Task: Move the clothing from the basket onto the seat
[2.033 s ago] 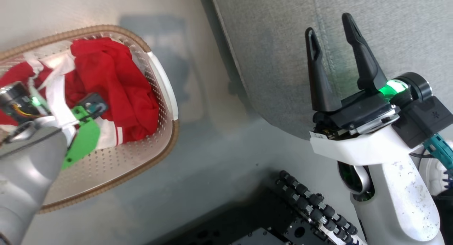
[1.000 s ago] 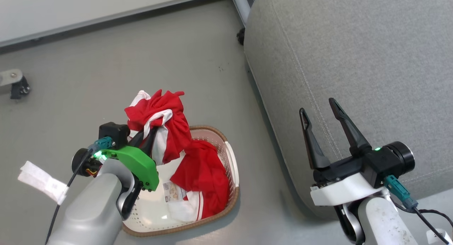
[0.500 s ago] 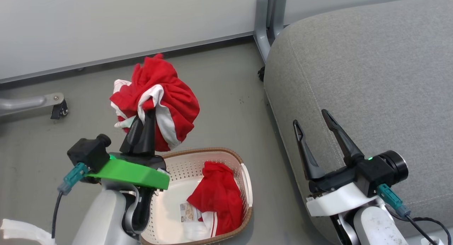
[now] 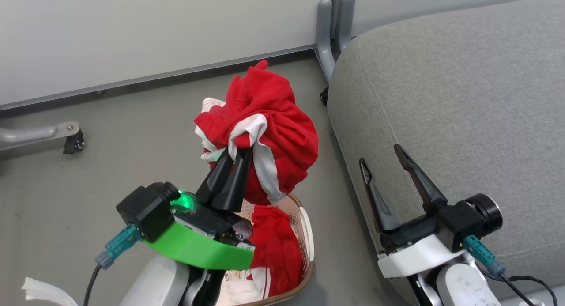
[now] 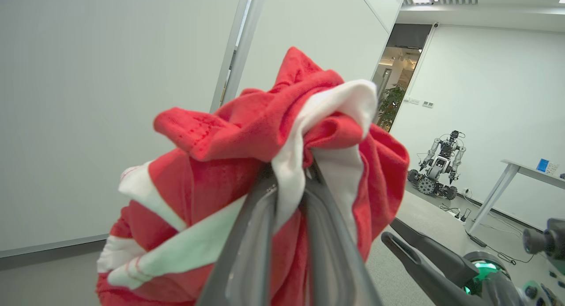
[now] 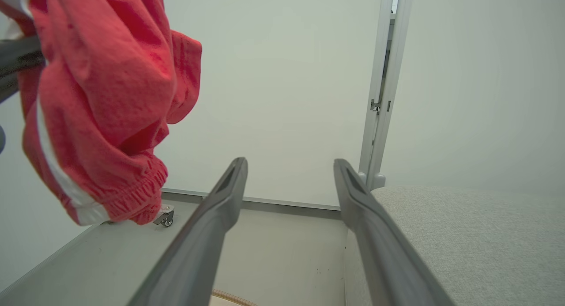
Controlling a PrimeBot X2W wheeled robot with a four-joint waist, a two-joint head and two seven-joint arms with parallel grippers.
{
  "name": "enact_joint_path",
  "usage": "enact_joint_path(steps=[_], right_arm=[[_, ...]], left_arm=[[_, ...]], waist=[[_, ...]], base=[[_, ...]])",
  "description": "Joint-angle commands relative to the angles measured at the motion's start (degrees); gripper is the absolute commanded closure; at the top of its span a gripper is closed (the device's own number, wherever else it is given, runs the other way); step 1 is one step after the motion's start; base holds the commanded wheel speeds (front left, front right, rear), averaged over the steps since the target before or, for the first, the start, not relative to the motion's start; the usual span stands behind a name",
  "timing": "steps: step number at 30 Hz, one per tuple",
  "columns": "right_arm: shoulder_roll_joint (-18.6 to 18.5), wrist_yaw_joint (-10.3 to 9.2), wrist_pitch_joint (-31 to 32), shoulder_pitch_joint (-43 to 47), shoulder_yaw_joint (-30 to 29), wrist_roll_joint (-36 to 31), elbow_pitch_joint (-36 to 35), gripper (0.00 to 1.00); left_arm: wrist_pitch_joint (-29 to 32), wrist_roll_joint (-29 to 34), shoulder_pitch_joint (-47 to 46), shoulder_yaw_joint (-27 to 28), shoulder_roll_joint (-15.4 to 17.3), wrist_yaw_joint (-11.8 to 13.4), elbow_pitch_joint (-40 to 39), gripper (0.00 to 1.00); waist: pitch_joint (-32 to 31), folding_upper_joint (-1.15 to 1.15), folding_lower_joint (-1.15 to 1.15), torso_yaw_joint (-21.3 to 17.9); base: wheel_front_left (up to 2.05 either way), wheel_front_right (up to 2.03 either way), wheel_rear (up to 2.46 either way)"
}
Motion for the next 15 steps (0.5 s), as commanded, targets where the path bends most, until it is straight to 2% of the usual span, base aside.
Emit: enact_joint_path(steps=[1, 15], right_arm=[[-0.2, -0.03, -0.2, 0.8, 0.1, 0.1, 0.2, 0.0], [-0.2, -0.02, -0.2, 1.0, -0.2, 0.0, 0.0, 0.0]], left_arm=[[0.0, -0.9, 0.6, -0.1, 0.5, -0.2, -0.3, 1.0], [0.0, -1.8, 1.0, 0.0, 0.8, -0.2, -1.4, 1.0]], waist=[[-0.3, 0.0, 0.0, -0.1], [-0.5, 0.0, 0.0, -0.4]], base=[[0.0, 0.0, 0.0], [0.0, 0.0, 0.0]])
